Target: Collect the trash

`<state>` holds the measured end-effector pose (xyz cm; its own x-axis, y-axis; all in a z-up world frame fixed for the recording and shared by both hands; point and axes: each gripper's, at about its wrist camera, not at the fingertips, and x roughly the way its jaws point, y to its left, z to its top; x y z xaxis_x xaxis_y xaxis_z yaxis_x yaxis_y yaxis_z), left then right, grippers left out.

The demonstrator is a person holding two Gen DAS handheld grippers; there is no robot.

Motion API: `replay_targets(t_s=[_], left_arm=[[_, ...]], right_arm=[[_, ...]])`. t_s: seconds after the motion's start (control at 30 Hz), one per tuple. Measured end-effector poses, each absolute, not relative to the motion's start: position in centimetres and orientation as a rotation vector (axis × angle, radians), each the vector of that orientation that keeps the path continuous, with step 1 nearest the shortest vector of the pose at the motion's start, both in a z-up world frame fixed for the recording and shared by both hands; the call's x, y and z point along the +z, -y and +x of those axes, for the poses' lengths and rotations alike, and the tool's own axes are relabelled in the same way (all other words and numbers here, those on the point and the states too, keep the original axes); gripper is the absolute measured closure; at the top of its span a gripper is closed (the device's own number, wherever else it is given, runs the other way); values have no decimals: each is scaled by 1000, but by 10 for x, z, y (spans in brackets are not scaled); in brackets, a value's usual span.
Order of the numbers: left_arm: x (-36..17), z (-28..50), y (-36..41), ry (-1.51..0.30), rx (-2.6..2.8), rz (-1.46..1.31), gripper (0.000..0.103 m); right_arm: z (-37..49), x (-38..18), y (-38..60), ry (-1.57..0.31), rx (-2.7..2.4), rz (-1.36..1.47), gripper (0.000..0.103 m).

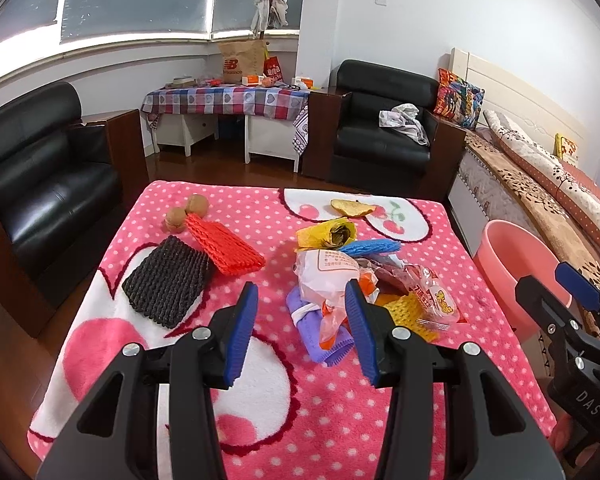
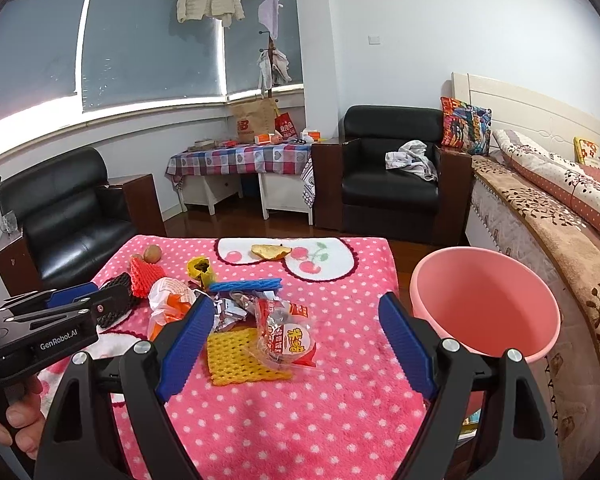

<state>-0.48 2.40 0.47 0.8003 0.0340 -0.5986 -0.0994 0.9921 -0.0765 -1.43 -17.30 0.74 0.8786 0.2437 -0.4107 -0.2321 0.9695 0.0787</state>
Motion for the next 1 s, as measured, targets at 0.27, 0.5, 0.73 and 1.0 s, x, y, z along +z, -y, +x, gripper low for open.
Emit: replay_targets(t_s=[0.27,0.5,0.73,1.0], left_arm=[[5,-4,-24,-640,72,-106,57],[4,-6,-24,-639,68,-108,57],[3,-6,-27,-640,72,-106,57],[1,-8,-31,-631,83,-113,57]], right_arm=[[-14,5,174,-436,247,31,20],[-16,1,175,-440,243,37,20],[-14,-1,173,-444,245,42,20],[-13,-4,168,-453,256,38,20]])
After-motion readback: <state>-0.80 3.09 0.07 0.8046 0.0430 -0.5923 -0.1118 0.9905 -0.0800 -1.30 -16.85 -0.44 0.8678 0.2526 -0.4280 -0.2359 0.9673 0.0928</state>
